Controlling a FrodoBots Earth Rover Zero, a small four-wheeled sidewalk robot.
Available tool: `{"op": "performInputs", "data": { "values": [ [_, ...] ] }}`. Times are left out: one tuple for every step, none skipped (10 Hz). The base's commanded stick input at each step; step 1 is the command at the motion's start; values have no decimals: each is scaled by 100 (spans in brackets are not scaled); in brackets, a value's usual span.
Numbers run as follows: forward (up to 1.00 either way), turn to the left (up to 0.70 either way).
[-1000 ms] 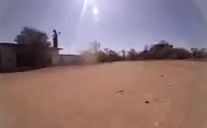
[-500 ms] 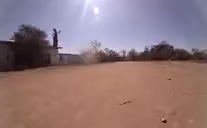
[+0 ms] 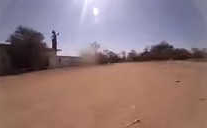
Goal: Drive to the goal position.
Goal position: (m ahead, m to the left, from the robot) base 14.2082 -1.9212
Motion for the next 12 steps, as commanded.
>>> {"op": "performInputs", "data": {
  "values": [
    [100,0],
    [100,0],
    [100,0],
    [100,0],
    [100,0],
    [100,0],
    [100,0],
    [100,0],
    [100,0],
    [100,0],
    [100,0],
    [100,0]
  ]
}}
